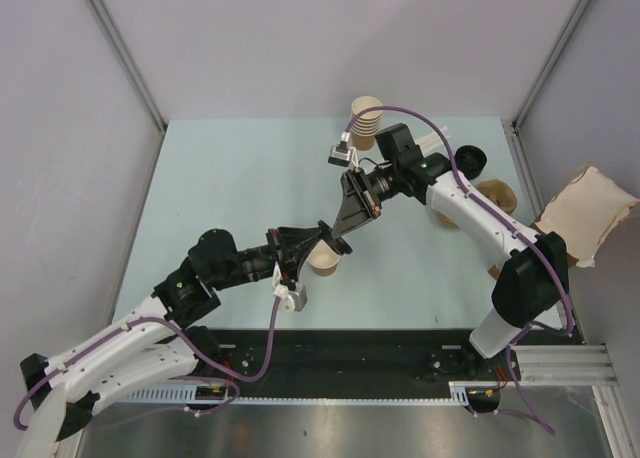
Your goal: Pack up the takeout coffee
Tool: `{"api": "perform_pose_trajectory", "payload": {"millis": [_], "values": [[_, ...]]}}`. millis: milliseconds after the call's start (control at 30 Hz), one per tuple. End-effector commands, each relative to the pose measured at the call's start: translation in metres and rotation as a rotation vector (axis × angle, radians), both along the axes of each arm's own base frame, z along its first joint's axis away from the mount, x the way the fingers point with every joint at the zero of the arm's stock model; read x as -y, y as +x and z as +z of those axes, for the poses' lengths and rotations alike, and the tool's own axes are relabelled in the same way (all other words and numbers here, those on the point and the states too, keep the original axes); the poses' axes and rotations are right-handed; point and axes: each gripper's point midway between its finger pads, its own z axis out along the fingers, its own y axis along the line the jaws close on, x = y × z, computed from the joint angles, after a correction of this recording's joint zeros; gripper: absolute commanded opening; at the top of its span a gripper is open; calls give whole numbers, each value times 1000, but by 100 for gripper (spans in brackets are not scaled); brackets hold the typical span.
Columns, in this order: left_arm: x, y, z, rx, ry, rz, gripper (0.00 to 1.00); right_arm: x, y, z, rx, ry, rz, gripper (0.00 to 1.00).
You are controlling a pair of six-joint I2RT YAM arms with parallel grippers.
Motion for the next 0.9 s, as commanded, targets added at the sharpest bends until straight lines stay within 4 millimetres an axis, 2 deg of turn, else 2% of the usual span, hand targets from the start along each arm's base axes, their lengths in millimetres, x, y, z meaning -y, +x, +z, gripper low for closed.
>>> {"api": "perform_pose_trajectory", "payload": {"millis": [0, 33, 167, 267, 300, 333, 367, 433, 467, 567, 600, 633, 700, 800, 833, 867], "values": [[4, -3, 14, 49, -34, -20, 17, 8, -22, 18, -59, 108, 150, 0], [3, -3, 14, 50, -35, -17, 16, 8, -22, 18, -61, 107, 150, 0], [2, -6, 15, 51, -37, -25, 0, 7, -21, 17, -63, 105, 150, 0], [0, -8, 17, 51, -43, -23, 0, 7, -20, 17, -69, 100, 150, 0], [-1, -9, 12, 34, -25, -25, 0, 6, -18, 17, -72, 97, 147, 2], [-2, -9, 10, 23, -16, -23, 0, 6, -15, 16, -68, 99, 143, 10], [-3, -10, 8, 2, -9, -20, 0, 6, -13, 16, -67, 99, 141, 30], [-4, -9, 8, -26, -1, -12, 0, 8, -5, 15, -65, 97, 121, 48], [-5, -10, 3, -65, 11, -7, 0, 9, -1, 15, -65, 94, 108, 62], [-6, -10, 1, -145, 24, 13, 0, 14, 23, 13, -36, 75, 19, 83], [-9, -10, -6, -187, 49, 26, 0, 15, 32, 10, -26, 57, -26, 86], [-10, -10, -2, -210, 49, 35, 0, 21, 46, 9, -14, 50, -78, 87], [-12, -9, -17, -325, 87, 72, 0, 26, 69, 3, 8, 14, -183, 91], [-12, -2, -22, -485, 103, 154, 0, 46, 104, -4, 22, -29, -338, 97], [-16, -3, -34, -551, 143, 188, 0, 52, 111, -5, 24, -41, -374, 97], [-16, -4, -27, -614, 130, 206, 0, 65, 123, -6, 44, -49, -433, 98]]}}
